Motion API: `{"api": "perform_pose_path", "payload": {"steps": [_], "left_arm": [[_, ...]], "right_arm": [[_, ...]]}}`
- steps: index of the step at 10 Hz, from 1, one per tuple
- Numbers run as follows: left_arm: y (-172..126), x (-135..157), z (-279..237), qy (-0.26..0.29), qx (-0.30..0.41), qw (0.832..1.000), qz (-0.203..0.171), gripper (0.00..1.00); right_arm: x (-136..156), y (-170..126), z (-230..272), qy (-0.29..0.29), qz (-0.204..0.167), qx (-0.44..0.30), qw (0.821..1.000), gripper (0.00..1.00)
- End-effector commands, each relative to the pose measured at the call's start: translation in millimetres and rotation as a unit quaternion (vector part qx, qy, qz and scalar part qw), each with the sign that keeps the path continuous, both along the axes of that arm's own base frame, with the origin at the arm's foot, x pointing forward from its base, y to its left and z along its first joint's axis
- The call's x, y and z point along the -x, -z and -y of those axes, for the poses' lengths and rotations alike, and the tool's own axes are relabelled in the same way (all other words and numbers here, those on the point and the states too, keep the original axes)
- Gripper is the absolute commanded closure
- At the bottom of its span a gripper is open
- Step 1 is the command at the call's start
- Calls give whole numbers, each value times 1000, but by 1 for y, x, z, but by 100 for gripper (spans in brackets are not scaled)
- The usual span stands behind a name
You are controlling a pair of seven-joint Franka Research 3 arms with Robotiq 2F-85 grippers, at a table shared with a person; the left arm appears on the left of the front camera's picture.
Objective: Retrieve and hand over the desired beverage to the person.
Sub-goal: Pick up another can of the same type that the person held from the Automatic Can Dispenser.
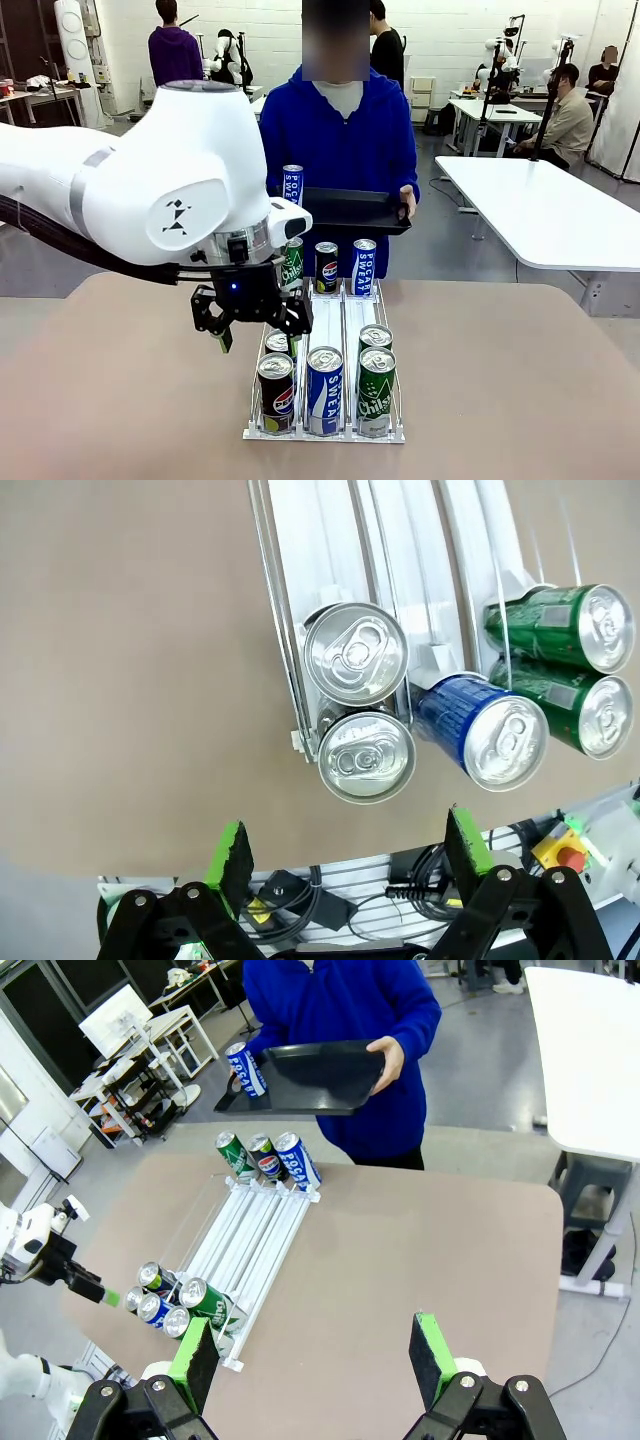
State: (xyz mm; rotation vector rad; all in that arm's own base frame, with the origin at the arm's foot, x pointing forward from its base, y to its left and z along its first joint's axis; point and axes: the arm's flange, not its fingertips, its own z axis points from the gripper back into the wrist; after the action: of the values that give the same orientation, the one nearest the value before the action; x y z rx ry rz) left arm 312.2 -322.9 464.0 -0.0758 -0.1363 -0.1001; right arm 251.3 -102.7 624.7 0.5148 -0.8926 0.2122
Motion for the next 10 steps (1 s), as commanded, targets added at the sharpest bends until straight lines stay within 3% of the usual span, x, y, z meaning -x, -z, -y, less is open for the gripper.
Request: {"api": "perform_pose_path", "payload": {"steps": [1,10], "left_arm": [[14,-2,9,-12,-12,1000,2,0],[30,-19,18,-31,-21,999,-7,0]], "right_arm": [[-2,2,-1,-9,2,-9,1000,0],[-2,2,-1,-9,2,-9,1000,0]]}}
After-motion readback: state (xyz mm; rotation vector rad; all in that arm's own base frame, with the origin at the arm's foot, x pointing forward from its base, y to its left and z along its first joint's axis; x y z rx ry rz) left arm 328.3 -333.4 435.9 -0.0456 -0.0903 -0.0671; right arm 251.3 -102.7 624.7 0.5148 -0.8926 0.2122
